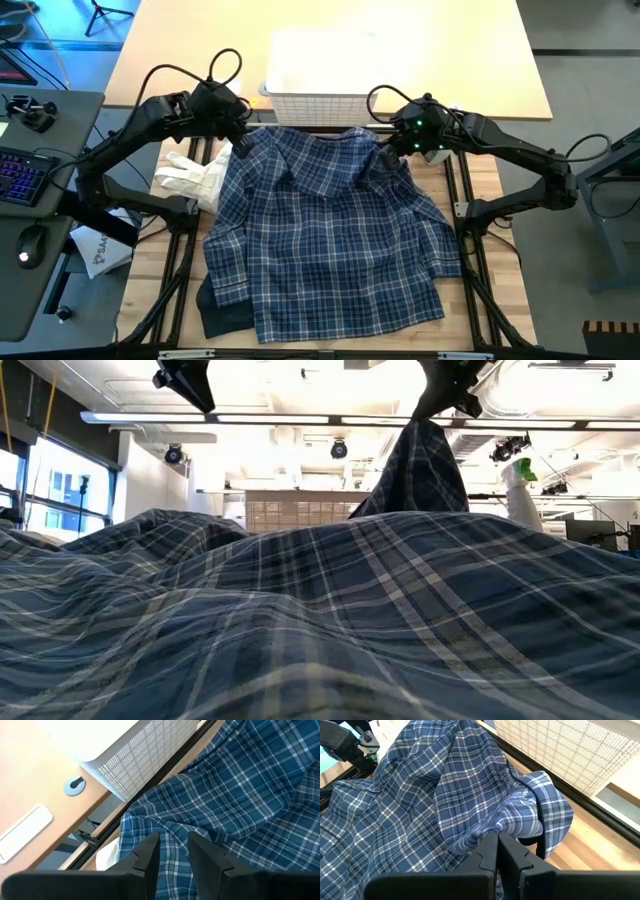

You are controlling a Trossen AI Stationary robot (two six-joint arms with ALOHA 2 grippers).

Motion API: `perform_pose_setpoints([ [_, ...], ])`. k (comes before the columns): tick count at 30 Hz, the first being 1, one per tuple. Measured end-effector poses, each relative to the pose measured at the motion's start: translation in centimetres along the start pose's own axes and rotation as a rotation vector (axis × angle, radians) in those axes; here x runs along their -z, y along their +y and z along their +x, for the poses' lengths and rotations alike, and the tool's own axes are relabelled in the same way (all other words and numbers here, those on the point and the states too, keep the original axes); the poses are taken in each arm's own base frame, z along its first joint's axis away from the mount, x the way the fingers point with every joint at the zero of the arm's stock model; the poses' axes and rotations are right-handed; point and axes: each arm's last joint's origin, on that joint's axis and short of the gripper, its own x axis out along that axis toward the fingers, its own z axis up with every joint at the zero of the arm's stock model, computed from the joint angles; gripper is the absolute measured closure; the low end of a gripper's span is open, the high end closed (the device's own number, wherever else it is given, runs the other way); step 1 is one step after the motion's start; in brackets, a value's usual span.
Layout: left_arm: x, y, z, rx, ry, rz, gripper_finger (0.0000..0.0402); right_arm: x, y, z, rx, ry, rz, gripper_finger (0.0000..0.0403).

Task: Fold laundry
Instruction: Fold the blue plaid flannel shirt

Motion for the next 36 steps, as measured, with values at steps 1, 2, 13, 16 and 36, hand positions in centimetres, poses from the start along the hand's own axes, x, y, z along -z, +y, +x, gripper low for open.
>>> perform_pose_setpoints([
  [1,0.0,0.0,0.0,0.0,0.001,0.0,0.0312,0.0,0.0,0.0,0.0,0.0,0.0,0.0403],
  [2,0.0,0.0,0.1,0.0,0.003,0.001,0.0312,0.0,0.0,0.0,0.0,0.0,0.0,0.0403],
  [13,0.0,0.0,0.1,0.002,0.004,0.002,0.0312,0.0,0.0,0.0,0.0,0.0,0.005,0.0403],
  [16,0.0,0.0,0.1,0.002,0.004,0.002,0.0312,0.0,0.0,0.0,0.0,0.0,0.005,0.0403],
  [36,-0.9,0.0,0.3,-0.045,-0.071,0.419,0.0312,0.4,-4.2,5.3,0.427,0.136,-0.022,0.037],
])
